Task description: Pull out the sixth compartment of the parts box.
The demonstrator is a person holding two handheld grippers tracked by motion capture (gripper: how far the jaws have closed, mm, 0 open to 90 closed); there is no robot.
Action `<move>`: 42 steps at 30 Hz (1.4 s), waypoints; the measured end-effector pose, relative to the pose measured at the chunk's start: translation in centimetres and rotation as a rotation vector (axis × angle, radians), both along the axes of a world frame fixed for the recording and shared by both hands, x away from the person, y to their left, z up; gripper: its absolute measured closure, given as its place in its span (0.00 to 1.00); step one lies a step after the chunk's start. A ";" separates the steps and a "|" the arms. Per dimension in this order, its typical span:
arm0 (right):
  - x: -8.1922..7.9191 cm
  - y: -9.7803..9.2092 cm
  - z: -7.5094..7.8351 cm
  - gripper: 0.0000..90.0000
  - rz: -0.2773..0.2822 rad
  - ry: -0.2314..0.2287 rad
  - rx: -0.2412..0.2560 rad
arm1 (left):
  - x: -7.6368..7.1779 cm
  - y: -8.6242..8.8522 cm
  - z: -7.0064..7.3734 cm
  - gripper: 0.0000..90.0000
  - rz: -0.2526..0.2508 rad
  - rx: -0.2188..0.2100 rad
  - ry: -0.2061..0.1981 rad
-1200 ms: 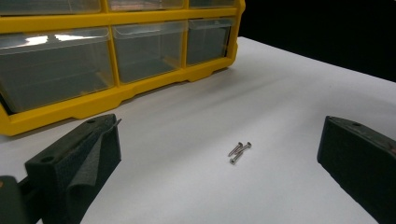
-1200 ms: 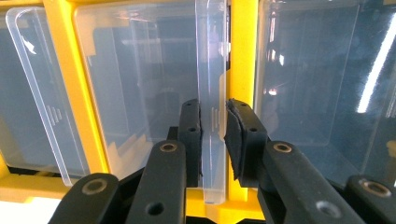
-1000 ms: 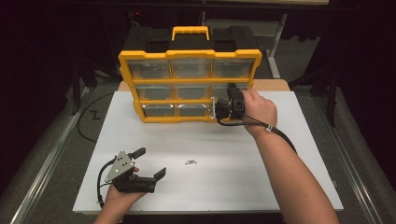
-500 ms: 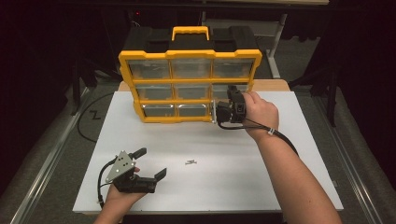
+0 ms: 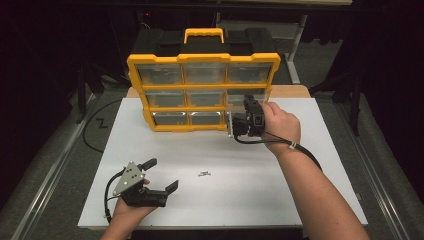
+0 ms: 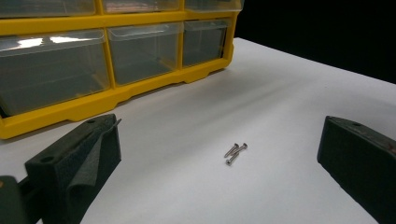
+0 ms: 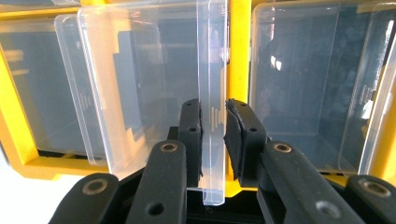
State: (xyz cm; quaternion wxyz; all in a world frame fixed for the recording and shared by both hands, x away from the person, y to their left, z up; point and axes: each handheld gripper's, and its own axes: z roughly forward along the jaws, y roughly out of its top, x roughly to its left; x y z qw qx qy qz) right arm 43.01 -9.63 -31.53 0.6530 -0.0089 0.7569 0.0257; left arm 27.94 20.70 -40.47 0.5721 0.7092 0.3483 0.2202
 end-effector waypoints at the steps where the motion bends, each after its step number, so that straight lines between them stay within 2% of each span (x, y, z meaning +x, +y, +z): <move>1: -0.1 0.0 0.0 0.87 0.006 -0.007 -0.006 | 0.0 0.0 0.0 0.00 0.000 0.000 0.000; 2: -0.1 0.0 0.1 0.87 0.008 -0.005 -0.018 | 0.0 0.0 0.0 0.00 -0.001 0.001 0.000; 3: -0.3 0.0 0.0 0.87 0.004 -0.003 0.000 | 0.0 0.0 0.0 0.00 -0.001 0.001 0.001; 4: -0.3 0.0 0.1 0.87 0.013 -0.008 -0.015 | 0.0 0.0 0.0 0.00 -0.001 0.001 0.002; 5: -0.5 0.0 0.0 0.87 0.005 -0.001 0.001 | 0.0 0.0 0.0 0.00 -0.001 0.001 0.001; 6: -0.6 0.0 0.1 0.87 0.015 -0.006 -0.014 | 0.0 0.0 0.0 0.00 -0.001 0.001 0.001; 7: -0.7 -0.1 0.0 0.87 0.007 0.002 -0.002 | 0.0 0.0 0.0 0.00 -0.002 0.001 0.001; 13: -1.5 -0.2 0.2 0.87 0.018 0.002 -0.020 | 0.0 0.0 0.0 0.00 -0.002 -0.001 0.000; 18: -2.2 -0.4 0.1 0.87 0.022 0.004 -0.012 | 0.0 0.0 0.0 0.00 -0.004 0.003 0.000; 29: -2.9 -0.5 0.2 0.87 0.031 0.005 -0.026 | 0.0 0.0 0.0 0.00 -0.005 0.003 0.000; 31: -3.1 -0.5 0.2 0.87 0.025 0.010 -0.016 | -0.1 0.0 0.0 0.00 -0.006 0.004 0.001; 37: -3.4 -0.5 0.2 0.87 0.034 0.005 -0.038 | -0.1 -0.1 0.0 0.00 -0.007 0.001 0.001; 39: -3.5 -0.5 0.1 0.87 0.029 0.012 -0.025 | -0.1 -0.1 0.0 0.00 -0.007 0.000 0.001; 42: -3.7 -0.5 0.1 0.87 0.033 0.010 -0.031 | -0.1 -0.1 0.0 0.00 -0.008 0.003 0.001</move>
